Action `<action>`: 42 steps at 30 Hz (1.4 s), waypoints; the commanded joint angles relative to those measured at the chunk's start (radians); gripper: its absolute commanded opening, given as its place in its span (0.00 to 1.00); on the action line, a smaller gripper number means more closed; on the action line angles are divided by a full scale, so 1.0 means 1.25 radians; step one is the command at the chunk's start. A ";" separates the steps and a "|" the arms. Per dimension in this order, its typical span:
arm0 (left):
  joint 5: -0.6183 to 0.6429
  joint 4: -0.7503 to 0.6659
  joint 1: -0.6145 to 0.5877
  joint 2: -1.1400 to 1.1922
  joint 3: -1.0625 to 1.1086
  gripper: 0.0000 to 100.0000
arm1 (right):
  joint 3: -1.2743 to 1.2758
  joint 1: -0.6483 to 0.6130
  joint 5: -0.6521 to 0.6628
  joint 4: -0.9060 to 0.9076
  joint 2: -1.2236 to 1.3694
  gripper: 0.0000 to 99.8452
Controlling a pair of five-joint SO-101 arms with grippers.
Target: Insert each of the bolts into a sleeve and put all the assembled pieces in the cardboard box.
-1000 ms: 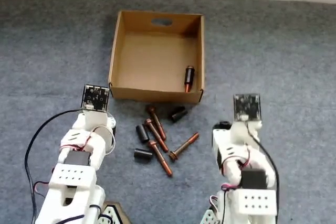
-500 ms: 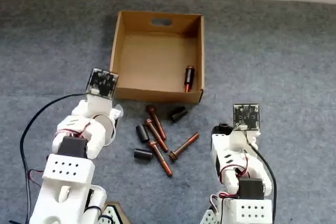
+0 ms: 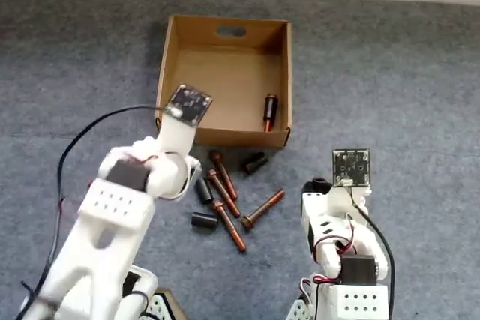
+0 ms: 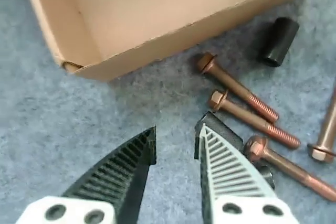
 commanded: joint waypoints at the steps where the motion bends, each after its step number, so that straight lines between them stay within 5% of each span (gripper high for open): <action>1: 0.000 -0.025 0.033 0.112 -0.085 0.14 | 0.006 0.009 -0.004 -0.003 -0.008 0.01; 14: -0.001 -0.183 0.047 0.353 -0.116 0.14 | 0.008 0.009 -0.004 -0.004 -0.008 0.01; 42: -0.007 -0.180 0.120 0.366 -0.110 0.14 | 0.008 0.009 -0.004 -0.004 -0.008 0.01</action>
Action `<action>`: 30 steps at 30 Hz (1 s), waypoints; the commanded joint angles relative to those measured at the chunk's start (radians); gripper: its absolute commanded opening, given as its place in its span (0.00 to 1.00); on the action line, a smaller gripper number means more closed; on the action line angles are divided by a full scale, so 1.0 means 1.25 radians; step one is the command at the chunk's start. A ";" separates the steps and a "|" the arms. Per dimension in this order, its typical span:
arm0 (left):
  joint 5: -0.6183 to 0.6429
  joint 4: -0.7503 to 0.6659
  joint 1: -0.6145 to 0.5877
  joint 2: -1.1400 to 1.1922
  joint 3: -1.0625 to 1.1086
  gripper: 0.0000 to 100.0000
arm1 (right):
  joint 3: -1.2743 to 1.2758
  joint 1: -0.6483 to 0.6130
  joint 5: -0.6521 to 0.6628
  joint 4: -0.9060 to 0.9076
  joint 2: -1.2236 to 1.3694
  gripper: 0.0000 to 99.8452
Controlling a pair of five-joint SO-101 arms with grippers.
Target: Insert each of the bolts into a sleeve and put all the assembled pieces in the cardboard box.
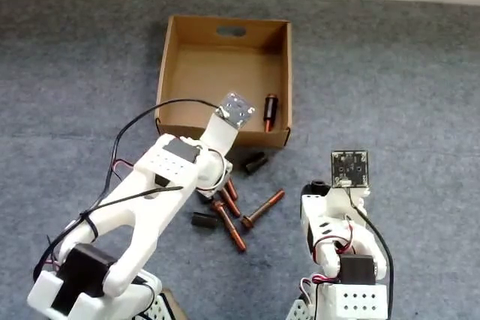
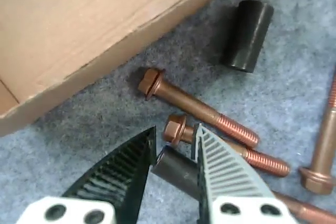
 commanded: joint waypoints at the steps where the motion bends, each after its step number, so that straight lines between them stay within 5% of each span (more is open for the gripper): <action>1: -0.005 -0.009 0.004 -0.002 -0.029 0.14 | -0.006 0.009 -0.004 -0.004 -0.007 0.01; 30: -0.053 -0.005 0.004 -0.002 -0.029 0.14 | -0.004 0.009 -0.004 -0.002 -0.007 0.01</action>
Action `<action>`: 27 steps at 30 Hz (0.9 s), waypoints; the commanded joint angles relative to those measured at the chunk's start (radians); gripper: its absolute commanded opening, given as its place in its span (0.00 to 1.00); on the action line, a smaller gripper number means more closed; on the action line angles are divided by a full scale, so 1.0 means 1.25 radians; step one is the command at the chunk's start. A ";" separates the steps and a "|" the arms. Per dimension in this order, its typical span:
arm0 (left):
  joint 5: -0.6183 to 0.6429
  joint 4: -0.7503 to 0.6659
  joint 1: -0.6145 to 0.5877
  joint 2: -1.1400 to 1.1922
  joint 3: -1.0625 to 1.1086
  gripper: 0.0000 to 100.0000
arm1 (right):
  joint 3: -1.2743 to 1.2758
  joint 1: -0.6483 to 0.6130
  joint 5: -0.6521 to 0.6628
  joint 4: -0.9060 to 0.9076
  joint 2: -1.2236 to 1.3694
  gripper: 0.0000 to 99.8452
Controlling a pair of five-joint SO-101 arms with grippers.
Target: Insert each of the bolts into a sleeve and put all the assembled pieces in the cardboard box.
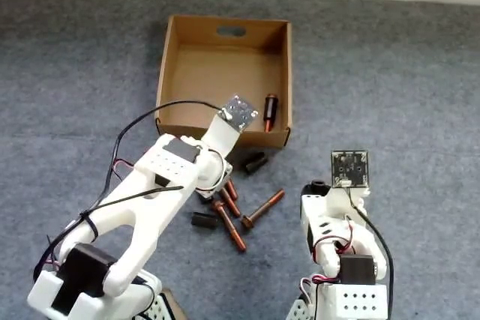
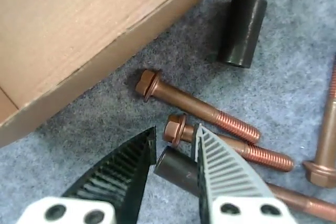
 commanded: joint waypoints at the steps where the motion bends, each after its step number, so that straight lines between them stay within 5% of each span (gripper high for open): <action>1: -0.007 -0.005 0.004 -0.002 -0.029 0.14 | -0.004 0.009 -0.004 -0.002 -0.007 0.01; 27: -0.005 -0.005 0.004 0.150 -0.099 0.14 | -0.004 0.009 -0.004 0.001 -0.007 0.01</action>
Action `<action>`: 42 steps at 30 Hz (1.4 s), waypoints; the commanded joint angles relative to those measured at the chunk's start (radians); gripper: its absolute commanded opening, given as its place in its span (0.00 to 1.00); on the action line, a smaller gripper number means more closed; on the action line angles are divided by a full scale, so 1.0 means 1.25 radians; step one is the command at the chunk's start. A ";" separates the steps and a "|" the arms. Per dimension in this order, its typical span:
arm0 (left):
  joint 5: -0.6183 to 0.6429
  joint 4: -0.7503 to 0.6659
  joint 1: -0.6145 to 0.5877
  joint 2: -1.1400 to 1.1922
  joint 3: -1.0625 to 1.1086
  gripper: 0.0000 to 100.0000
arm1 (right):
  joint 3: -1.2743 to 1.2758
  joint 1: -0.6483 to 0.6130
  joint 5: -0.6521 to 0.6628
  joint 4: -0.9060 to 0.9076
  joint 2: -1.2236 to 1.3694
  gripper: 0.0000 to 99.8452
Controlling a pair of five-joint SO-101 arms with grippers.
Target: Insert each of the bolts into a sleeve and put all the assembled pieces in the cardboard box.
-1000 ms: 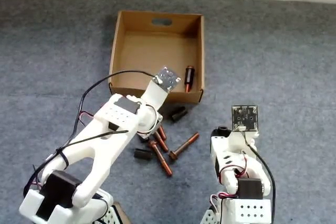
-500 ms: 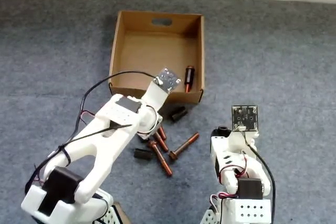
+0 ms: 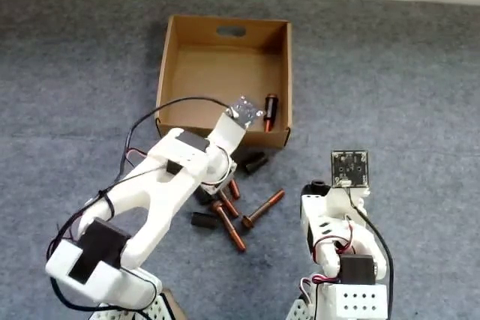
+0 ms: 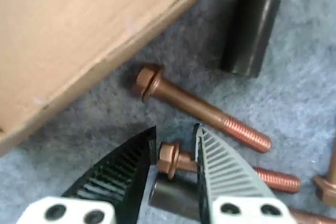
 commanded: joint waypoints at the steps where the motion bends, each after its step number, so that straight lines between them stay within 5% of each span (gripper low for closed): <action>1: 0.000 -0.002 0.002 -0.003 -0.012 0.14 | -0.004 0.009 -0.004 0.001 -0.007 0.01; 9: -0.002 0.025 0.001 -0.010 -0.007 0.14 | -0.004 0.009 -0.004 -0.001 -0.007 0.01; 15: -0.001 0.023 0.001 -0.010 -0.006 0.02 | -0.004 0.009 -0.004 -0.001 -0.007 0.01; 33: -0.002 0.045 0.001 -0.014 -0.012 0.02 | -0.004 0.009 -0.002 -0.002 -0.007 0.01; 42: -0.006 0.122 0.001 -0.172 -0.004 0.02 | -0.004 0.009 -0.002 -0.002 -0.007 0.01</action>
